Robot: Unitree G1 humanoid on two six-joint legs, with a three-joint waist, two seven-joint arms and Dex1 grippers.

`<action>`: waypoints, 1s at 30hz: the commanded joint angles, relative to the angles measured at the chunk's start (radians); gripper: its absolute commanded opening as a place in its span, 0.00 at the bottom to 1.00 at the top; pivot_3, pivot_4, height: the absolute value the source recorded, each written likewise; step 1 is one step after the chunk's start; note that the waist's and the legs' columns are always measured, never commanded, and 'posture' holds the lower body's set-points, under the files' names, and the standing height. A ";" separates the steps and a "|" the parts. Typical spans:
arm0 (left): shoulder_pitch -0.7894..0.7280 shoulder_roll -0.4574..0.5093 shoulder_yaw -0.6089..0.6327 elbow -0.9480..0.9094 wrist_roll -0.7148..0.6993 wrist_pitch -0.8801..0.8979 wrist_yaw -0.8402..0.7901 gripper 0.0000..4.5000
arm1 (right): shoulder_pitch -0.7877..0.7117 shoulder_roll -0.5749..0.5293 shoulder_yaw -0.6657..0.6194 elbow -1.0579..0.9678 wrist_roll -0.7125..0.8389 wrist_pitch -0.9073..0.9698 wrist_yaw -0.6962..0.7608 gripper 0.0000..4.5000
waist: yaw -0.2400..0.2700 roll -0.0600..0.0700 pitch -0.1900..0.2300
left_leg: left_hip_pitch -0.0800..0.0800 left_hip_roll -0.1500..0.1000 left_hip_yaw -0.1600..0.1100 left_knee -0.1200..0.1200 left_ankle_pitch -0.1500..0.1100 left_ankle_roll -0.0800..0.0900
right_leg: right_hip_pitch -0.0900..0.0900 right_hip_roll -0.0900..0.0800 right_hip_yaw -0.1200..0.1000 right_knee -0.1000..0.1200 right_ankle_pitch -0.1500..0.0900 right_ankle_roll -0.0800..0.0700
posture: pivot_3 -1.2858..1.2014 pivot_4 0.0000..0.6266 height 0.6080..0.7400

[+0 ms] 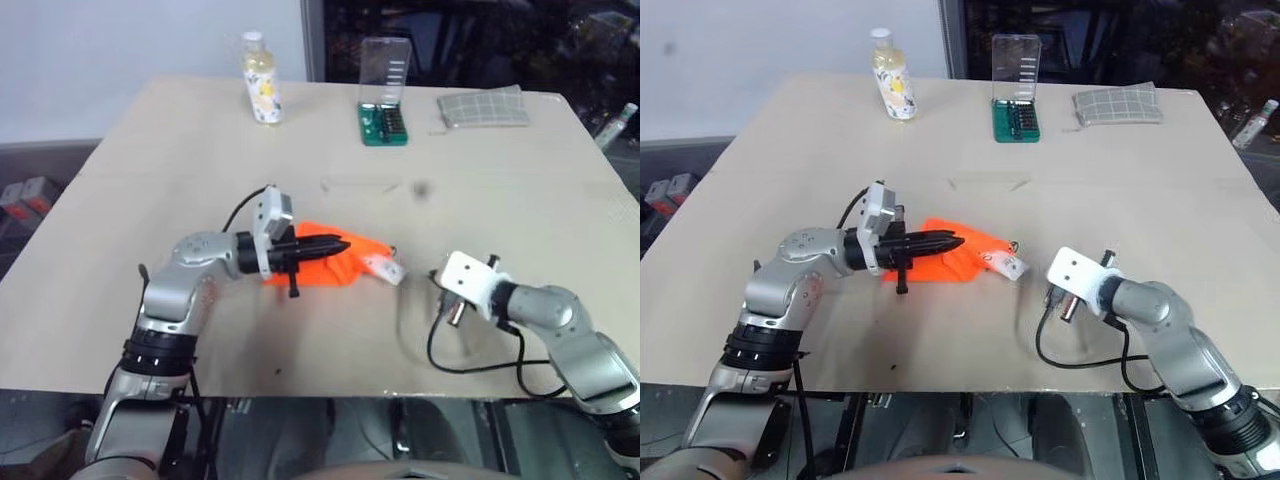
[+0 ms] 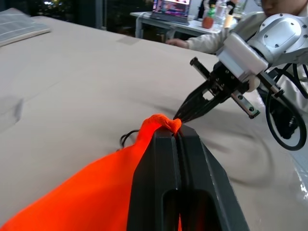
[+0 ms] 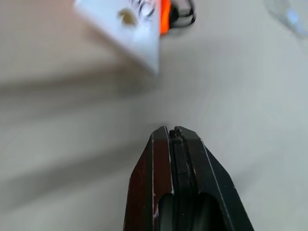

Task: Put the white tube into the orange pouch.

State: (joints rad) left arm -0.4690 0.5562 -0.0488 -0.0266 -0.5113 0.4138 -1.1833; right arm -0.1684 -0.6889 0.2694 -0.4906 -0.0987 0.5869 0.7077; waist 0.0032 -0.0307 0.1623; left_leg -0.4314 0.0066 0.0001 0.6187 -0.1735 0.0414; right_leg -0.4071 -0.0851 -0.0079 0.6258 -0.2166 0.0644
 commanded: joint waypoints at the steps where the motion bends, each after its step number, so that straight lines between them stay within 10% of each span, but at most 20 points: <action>1: -0.007 0.002 0.006 -0.026 -0.002 -0.022 -0.006 0.00 | -0.080 0.036 0.068 0.029 -0.021 -0.015 0.016 0.02 | -0.006 0.000 0.000 | 0.000 0.001 0.000 0.000 0.000 0.000 | 0.000 0.001 0.000 0.000 0.000 0.000 | 0.52 0.24 1.00; 10: 0.007 0.010 0.003 -0.049 -0.005 -0.023 -0.010 0.00 | -0.299 0.158 0.153 0.200 -0.041 -0.092 0.034 0.02 | -0.010 0.000 0.000 | -0.002 -0.001 -0.001 0.000 0.000 0.000 | 0.000 -0.001 0.000 -0.001 0.002 0.000 | 0.52 0.24 1.00; 21: 0.007 0.021 0.031 -0.067 -0.051 0.008 -0.027 0.00 | -0.227 0.136 0.037 0.092 0.054 -0.035 0.085 0.02 | -0.005 0.000 0.000 | -0.002 -0.001 -0.001 0.000 0.000 0.000 | 0.000 -0.001 0.000 0.000 0.001 -0.001 | 0.52 0.24 1.00; 27: -0.014 0.071 0.061 -0.073 -0.091 0.051 -0.060 0.00 | -0.176 0.088 -0.015 0.140 0.016 -0.134 0.013 0.49 | -0.006 0.000 0.000 | -0.001 -0.001 0.000 0.000 0.000 0.000 | 0.000 -0.001 0.000 -0.001 0.001 -0.001 | 0.52 0.24 1.00; 30: -0.012 0.082 0.057 -0.080 -0.093 0.055 -0.070 0.00 | -0.200 0.092 0.026 0.226 -0.031 -0.244 0.000 0.49 | -0.012 0.000 0.000 | 0.000 0.000 0.000 0.000 0.000 0.000 | 0.000 0.001 0.000 0.000 0.001 -0.001 | 0.52 0.24 1.00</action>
State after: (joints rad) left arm -0.4688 0.6258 -0.0086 -0.0635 -0.5810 0.4739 -1.2419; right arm -0.3456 -0.5955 0.2821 -0.2798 -0.1050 0.4096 0.7192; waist -0.0089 -0.0308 0.1625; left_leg -0.4319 0.0061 0.0003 0.6184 -0.1736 0.0411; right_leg -0.4075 -0.0842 -0.0080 0.6255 -0.2157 0.0630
